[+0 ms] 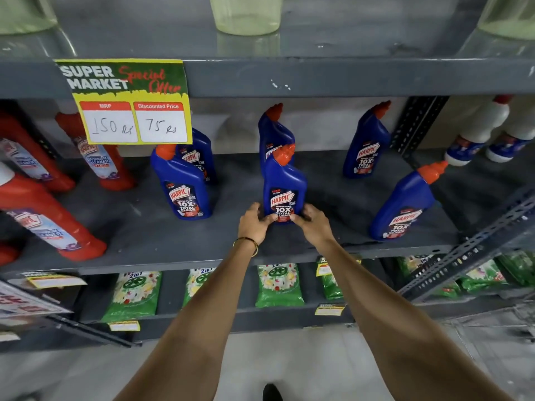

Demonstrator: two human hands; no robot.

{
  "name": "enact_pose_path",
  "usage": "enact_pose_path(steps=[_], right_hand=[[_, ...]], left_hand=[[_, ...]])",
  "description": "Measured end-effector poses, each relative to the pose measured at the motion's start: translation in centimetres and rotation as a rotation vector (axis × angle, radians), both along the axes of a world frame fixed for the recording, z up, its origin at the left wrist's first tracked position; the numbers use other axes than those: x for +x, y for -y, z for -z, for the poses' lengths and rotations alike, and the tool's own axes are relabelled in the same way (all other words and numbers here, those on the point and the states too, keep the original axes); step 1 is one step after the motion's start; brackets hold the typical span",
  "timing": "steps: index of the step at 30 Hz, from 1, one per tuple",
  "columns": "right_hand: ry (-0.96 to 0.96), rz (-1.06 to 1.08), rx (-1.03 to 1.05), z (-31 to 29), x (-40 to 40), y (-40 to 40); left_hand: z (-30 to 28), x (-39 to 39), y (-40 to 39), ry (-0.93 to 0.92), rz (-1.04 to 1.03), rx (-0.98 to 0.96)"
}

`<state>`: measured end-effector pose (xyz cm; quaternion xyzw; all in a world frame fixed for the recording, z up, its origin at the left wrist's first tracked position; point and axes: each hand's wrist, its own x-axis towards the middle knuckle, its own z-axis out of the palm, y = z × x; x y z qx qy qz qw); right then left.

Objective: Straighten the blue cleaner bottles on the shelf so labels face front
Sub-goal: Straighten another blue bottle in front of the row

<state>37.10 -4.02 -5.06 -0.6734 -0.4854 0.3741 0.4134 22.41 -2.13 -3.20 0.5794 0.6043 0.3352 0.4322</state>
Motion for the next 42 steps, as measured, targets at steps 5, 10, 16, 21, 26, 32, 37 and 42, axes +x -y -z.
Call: enact_pose_path(steps=[5,10,16,21,26,32,37,42], right_hand=[[0.068,0.018,0.003,0.2,-0.4,2.5],[0.109,0.031,-0.005,0.4,-0.5,4.2],[0.106,0.024,-0.029,0.4,-0.6,4.9],[0.122,0.013,-0.033,0.3,-0.5,5.2],[0.118,0.007,-0.04,0.1,-0.5,5.2],[0.078,0.006,-0.036,0.0,-0.5,5.3],[0.067,0.01,-0.036,-0.2,-0.5,5.4],[0.055,0.015,-0.04,-0.2,-0.5,5.4]], left_hand=[[0.0,-0.6,2.3,-0.002,0.01,-0.004],[0.1,-1.2,4.0,0.017,0.031,-0.006],[0.1,-1.3,4.9,-0.019,0.045,-0.008],[0.0,-1.4,5.2,-0.04,0.057,-0.014],[0.1,-1.4,5.2,-0.06,0.059,-0.02],[0.1,-1.3,5.2,-0.076,0.056,-0.024],[0.0,-1.1,5.2,-0.068,0.054,-0.02],[0.0,-1.2,5.1,-0.069,0.056,-0.021]])
